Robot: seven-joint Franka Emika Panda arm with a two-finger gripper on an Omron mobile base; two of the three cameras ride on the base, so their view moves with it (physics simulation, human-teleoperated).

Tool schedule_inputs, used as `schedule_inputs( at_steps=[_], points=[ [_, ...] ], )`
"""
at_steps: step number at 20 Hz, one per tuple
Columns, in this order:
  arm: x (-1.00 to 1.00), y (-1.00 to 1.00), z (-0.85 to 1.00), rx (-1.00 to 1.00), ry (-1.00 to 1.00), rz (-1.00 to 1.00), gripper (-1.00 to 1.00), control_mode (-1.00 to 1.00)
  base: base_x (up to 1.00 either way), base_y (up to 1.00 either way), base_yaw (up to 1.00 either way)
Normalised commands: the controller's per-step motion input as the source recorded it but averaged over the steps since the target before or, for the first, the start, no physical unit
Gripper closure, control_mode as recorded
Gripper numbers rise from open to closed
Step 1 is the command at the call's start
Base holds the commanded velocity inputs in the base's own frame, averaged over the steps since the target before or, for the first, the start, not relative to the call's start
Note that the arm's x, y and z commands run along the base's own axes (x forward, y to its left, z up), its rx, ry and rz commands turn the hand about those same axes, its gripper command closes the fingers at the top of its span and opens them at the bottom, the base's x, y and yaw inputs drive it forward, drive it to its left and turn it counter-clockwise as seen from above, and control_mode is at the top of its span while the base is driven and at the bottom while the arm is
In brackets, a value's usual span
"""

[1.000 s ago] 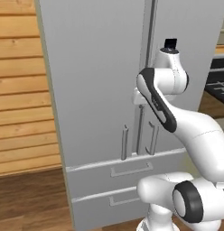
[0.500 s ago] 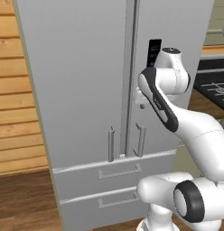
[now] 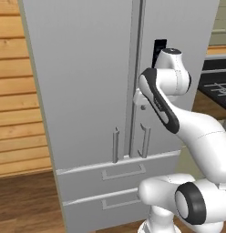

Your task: Take the strawberry from the fridge and place it on top of the pancake, located on the dining counter.

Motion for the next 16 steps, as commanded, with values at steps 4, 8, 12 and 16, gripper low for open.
schedule_inputs(
  at_steps=[4, 8, 12, 16],
  points=[
    [0.0, 0.0, 0.0, 0.0, 0.0, 0.0, -1.0, 1.0, -0.25, 0.0, 0.0],
    [0.0, 0.0, 0.0, 0.0, 0.0, 0.0, -1.0, 1.0, -0.59, 0.0, 0.0],
    [0.0, 0.0, 0.0, 0.0, 0.0, 0.0, -1.0, 1.0, -0.55, 0.0, 0.0],
    [0.0, 0.0, 0.0, 0.0, 0.0, 0.0, -1.0, 1.0, -0.57, 0.0, 0.0]
  ],
)
